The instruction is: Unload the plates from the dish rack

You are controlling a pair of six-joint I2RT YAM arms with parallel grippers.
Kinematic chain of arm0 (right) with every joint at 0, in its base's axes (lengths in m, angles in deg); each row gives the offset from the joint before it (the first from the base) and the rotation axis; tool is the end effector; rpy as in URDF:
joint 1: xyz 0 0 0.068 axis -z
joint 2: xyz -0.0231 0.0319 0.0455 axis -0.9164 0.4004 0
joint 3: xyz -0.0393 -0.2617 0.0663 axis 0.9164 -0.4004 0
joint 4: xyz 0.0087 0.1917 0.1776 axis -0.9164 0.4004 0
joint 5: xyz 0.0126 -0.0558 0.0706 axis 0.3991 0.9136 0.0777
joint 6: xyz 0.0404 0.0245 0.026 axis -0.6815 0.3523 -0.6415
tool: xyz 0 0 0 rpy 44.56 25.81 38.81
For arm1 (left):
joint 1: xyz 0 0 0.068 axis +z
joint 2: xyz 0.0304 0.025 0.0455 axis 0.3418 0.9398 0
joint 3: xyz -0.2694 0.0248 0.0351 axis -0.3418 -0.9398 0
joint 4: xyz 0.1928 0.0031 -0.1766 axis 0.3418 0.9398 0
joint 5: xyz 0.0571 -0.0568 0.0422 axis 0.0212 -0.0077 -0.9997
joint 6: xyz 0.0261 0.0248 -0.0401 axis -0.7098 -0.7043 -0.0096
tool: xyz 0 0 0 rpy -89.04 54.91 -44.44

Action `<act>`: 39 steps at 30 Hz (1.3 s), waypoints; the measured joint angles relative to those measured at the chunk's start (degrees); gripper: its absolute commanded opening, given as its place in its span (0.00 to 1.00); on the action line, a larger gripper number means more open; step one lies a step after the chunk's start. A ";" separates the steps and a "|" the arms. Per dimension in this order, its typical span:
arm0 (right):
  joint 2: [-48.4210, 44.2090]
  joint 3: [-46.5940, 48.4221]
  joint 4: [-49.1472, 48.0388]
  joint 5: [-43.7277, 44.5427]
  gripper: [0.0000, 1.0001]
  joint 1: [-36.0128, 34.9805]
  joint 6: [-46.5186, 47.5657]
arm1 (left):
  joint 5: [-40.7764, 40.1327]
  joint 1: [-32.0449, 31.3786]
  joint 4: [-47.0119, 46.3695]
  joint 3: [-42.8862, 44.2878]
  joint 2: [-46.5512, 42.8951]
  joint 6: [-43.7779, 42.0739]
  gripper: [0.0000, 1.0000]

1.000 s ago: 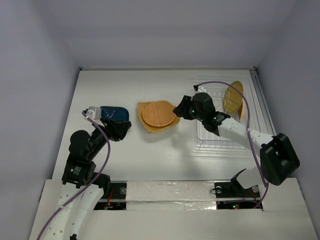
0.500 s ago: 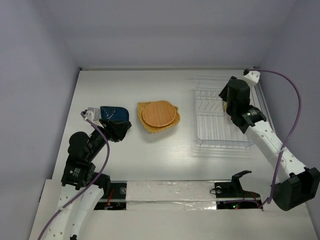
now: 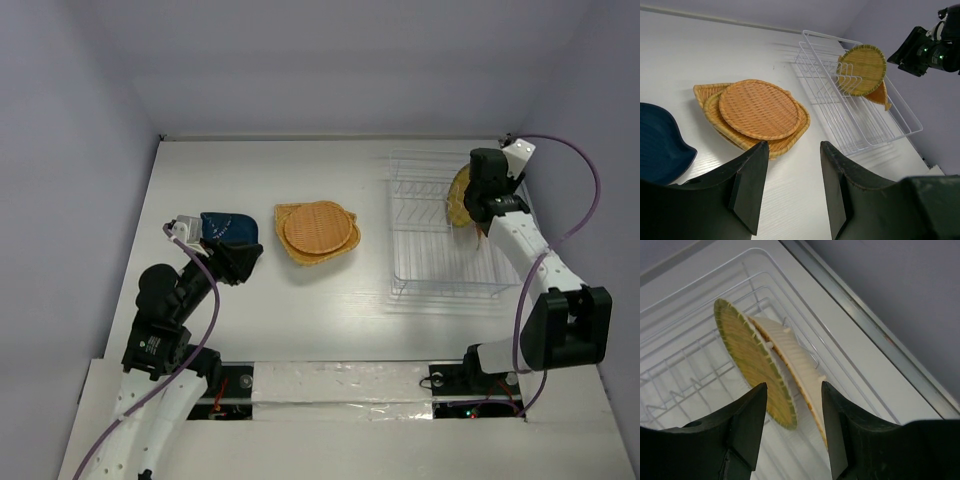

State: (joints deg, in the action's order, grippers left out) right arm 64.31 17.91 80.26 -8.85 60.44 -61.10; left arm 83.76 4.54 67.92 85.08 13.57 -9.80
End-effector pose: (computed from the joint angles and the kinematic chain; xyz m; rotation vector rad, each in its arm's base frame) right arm 0.3071 0.0086 0.3115 0.6582 1.9042 -0.4686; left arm 0.0989 -0.0393 0.3331 0.1612 1.5346 -0.7986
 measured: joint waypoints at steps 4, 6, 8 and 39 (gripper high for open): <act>3.10 0.98 -1.03 -3.10 0.51 3.02 0.22 | 0.00 0.00 0.00 0.00 0.00 0.00 0.43; 4.15 1.07 -1.44 -4.59 0.47 3.82 0.26 | -0.07 -0.28 0.00 0.00 0.02 0.00 0.43; 5.55 2.05 -1.64 -5.77 0.45 4.07 0.33 | 0.00 -0.57 0.00 0.00 0.04 0.00 0.43; 2.49 1.29 -2.62 0.74 0.00 -5.20 11.50 | 0.00 -0.63 0.00 0.00 2.40 0.00 0.43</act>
State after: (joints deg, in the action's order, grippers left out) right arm 66.80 19.20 77.64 -8.11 55.24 -49.61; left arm 83.76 3.91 67.92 85.08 15.97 -9.80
